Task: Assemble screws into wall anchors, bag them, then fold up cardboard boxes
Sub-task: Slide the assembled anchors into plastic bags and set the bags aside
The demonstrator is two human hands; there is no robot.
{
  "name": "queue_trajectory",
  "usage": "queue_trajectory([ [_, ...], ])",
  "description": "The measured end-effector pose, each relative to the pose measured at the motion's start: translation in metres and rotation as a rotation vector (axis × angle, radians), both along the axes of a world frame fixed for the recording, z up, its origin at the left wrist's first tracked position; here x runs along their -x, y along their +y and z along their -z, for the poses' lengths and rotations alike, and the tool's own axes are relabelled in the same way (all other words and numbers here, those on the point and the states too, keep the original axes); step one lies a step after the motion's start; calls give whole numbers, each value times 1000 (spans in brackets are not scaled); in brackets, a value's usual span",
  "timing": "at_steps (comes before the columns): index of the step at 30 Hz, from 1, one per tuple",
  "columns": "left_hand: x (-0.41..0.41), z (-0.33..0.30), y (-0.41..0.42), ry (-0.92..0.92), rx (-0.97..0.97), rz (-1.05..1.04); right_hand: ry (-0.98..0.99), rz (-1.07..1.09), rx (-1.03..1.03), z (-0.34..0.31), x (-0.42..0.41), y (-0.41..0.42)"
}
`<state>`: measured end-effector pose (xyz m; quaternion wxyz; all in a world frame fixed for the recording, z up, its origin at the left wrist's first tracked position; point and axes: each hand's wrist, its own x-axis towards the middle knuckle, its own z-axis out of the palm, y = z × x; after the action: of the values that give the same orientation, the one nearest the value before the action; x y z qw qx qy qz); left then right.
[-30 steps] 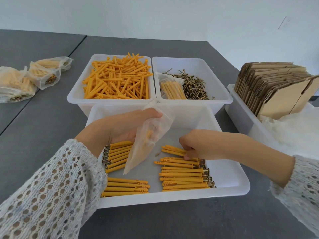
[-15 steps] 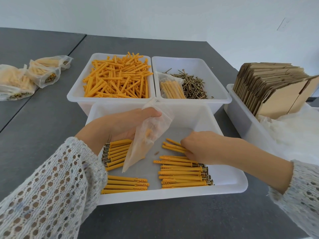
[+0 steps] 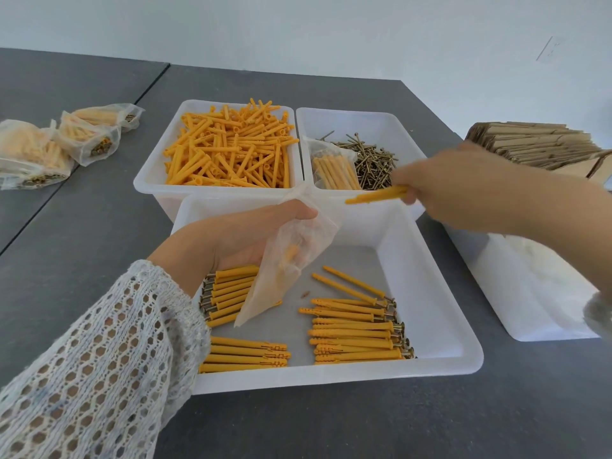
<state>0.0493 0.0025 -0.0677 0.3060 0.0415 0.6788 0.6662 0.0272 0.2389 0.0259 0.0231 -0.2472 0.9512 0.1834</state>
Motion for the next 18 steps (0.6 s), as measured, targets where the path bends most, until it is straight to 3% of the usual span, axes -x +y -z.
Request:
queue_trajectory([
  [3,-2,-1,2,-20,-52,16,139,-108,28,-6,0,-7],
  [9,-2,-2,9,2,-81,-38,20,-347,132,27,-6,-50],
  [11,0,-1,10,54,-9,-120,-132,-427,297,36,-5,-56],
  [14,-6,-6,10,66,-99,-30,-321,-418,685,36,-3,-48],
  [18,-5,-7,7,66,-59,-19,-236,-183,981,37,10,-26],
])
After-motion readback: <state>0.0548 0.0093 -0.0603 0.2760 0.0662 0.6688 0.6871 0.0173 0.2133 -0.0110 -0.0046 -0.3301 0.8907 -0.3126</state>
